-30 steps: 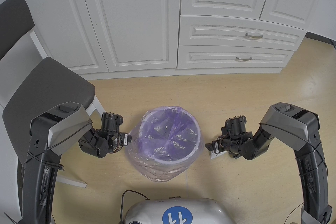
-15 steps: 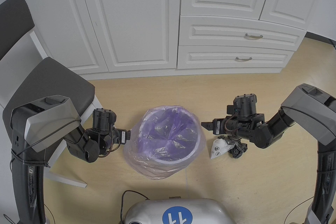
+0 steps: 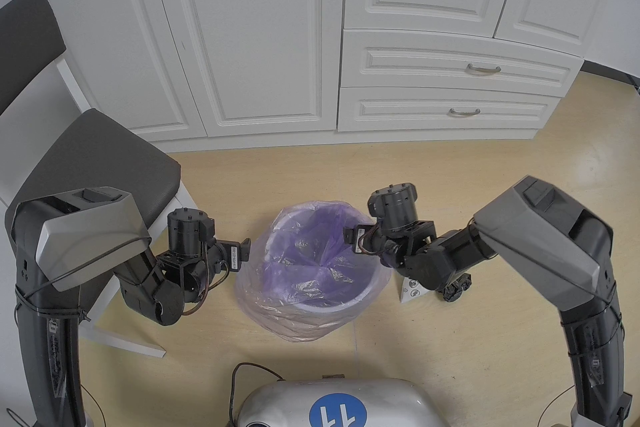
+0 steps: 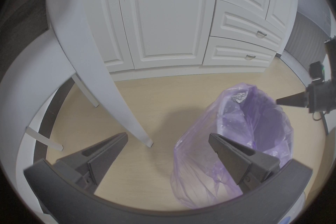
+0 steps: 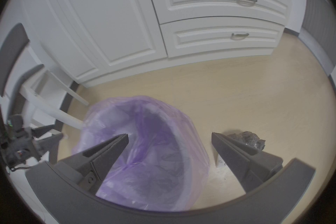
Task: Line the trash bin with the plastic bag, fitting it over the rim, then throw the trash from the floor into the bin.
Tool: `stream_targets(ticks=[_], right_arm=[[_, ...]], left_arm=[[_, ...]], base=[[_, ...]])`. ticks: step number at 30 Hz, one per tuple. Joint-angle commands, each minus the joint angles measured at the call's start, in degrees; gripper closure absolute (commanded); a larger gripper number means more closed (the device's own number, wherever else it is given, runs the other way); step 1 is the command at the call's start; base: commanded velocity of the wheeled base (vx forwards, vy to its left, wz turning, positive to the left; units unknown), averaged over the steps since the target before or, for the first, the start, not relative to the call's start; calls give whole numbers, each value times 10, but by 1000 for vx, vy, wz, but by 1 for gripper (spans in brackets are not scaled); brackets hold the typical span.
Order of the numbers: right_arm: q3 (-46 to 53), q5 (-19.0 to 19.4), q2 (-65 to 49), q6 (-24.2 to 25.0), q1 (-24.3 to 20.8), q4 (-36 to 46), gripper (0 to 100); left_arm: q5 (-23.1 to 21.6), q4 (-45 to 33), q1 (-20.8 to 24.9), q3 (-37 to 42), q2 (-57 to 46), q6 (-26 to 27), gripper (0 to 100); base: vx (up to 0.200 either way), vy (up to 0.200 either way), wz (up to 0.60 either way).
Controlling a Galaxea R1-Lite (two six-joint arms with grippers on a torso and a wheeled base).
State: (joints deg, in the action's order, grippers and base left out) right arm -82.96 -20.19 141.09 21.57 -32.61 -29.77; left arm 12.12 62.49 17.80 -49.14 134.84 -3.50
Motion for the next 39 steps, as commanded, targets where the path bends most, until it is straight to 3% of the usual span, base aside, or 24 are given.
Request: stream_targets(ticks=[1,9,13,18,28,36,39], right_arm=[[-43,-21,63,-5,-17,7,0],[-11,-34,57,-46,-19,14,0],[119,-23,-29,-140,-17,16,0],[211,38,-67,-202,-22,6,0],[196,44,-55,-172,-34,-48,0],[170,43,-37,-159,-29,-71,0],[169,42,-40,-154,-26,-71,0]], left_arm=[[1,23,8,28,-4,1,0],[3,55,21,55,-12,4,0],[2,73,37,92,-41,13,0],[1,73,57,113,-65,20,0],[1,69,87,111,-66,24,0],[0,49,108,51,-37,38,0],[-1,8,112,3,-19,49,0]], base=[[0,0,0],[0,0,0],[0,0,0],[0,0,0],[0,0,0],[0,0,0],[0,0,0]])
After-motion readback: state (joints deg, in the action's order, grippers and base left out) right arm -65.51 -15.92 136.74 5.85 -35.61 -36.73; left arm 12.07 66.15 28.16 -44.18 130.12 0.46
